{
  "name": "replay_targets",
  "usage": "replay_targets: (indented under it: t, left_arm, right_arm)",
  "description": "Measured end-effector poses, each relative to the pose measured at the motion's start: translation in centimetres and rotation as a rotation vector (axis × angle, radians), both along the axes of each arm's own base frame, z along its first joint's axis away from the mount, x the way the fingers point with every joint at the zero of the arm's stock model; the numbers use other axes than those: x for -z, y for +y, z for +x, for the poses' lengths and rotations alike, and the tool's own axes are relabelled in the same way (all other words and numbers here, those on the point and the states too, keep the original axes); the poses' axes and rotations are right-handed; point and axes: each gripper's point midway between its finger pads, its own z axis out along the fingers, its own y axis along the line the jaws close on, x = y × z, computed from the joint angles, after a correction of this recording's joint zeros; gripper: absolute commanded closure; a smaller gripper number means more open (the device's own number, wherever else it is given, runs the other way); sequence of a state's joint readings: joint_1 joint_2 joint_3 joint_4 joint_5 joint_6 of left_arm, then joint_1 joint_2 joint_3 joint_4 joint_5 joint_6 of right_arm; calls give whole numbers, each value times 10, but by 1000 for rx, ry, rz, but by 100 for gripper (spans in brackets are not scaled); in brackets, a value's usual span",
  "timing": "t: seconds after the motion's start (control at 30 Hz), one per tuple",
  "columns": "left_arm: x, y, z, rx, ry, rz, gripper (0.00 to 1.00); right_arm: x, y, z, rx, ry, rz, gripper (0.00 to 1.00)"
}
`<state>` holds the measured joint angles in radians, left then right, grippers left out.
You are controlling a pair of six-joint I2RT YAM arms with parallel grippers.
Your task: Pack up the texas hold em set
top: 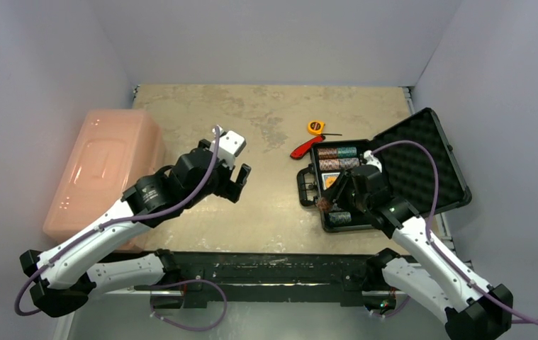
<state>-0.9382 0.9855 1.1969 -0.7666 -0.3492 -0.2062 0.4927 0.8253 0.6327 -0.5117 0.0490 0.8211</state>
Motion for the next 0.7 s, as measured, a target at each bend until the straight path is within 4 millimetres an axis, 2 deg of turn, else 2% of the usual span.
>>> replay_targets:
  t: [0.17, 0.27, 0.33, 0.47, 0.7]
  left_arm:
    - [19, 7, 0, -4, 7, 58, 16]
    - [23, 10, 0, -8, 4, 78, 14]
    - [23, 12, 0, -9, -2, 80, 12]
    - [19, 17, -3, -8, -17, 72, 1]
    - [13, 23, -7, -12, -39, 44, 0]
  right_arm:
    - [2, -24, 0, 117, -4, -62, 100]
    - [7, -34, 0, 164, 17, -101, 100]
    - [12, -40, -1, 190, 41, -131, 100]
    - [21, -50, -4, 237, 82, -181, 100]
    - [18, -67, -2, 318, 90, -225, 100]
